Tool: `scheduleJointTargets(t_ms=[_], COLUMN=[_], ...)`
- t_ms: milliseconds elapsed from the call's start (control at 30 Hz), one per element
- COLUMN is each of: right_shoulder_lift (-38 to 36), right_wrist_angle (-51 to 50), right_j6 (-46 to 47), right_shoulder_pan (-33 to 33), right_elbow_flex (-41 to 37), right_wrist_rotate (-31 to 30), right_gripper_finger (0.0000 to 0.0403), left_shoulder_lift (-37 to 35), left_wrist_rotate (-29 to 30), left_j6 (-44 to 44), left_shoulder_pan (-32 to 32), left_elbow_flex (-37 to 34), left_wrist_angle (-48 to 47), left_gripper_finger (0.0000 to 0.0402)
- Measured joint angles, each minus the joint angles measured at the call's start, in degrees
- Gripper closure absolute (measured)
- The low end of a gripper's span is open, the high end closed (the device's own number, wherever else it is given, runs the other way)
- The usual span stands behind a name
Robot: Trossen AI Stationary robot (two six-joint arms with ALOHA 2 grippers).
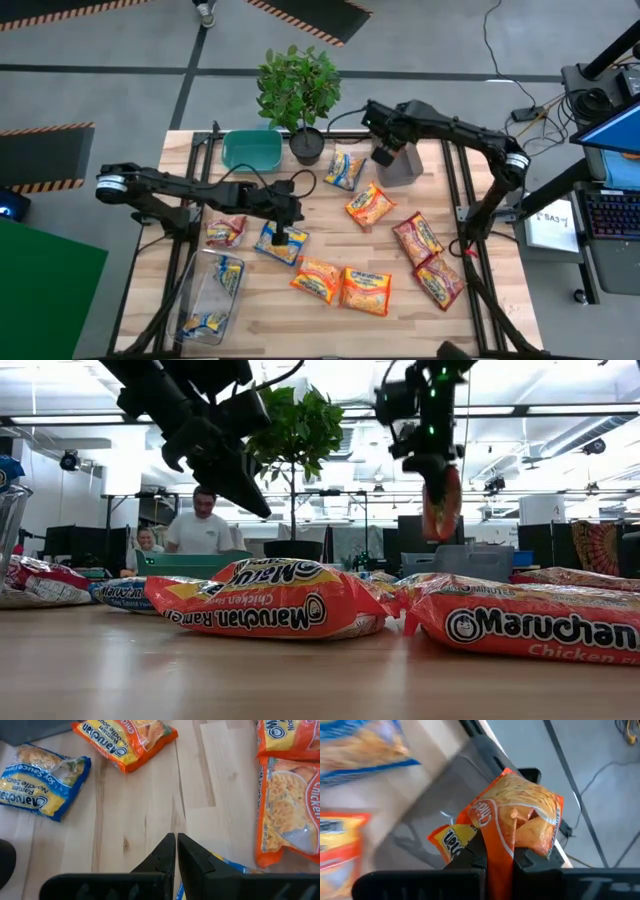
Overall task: Sort Maruchan noodles
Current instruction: Put the orange noodle pack into the black bin
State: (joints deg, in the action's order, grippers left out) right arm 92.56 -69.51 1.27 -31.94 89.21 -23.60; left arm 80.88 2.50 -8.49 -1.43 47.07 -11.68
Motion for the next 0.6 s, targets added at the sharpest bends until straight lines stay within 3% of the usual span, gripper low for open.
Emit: scheduleJointTargets(t_ms=[300,600], right_shoulder_lift=[5.27,10.64], right_wrist_angle=[4.91,10.54], right_j6=[-7.68,-7.31], right_shoulder_pan=[-3.26,-3.22], right_elbow_flex=[-4.19,-5.43], right_wrist_rotate=[0.21,3.06], right_gripper_finger=[0.0390,0.0390], left_shoulder_lift=[0.00,0.00], left_wrist_rotate=[0.00,0.00], left_j6=[-0.02,-0.17], left_shoulder_pan=[-0.02,-0.07], left_elbow_flex=[0.00,0.00], left_wrist_angle=[0.02,0.04], left_gripper_finger=[0.0400,0.0400])
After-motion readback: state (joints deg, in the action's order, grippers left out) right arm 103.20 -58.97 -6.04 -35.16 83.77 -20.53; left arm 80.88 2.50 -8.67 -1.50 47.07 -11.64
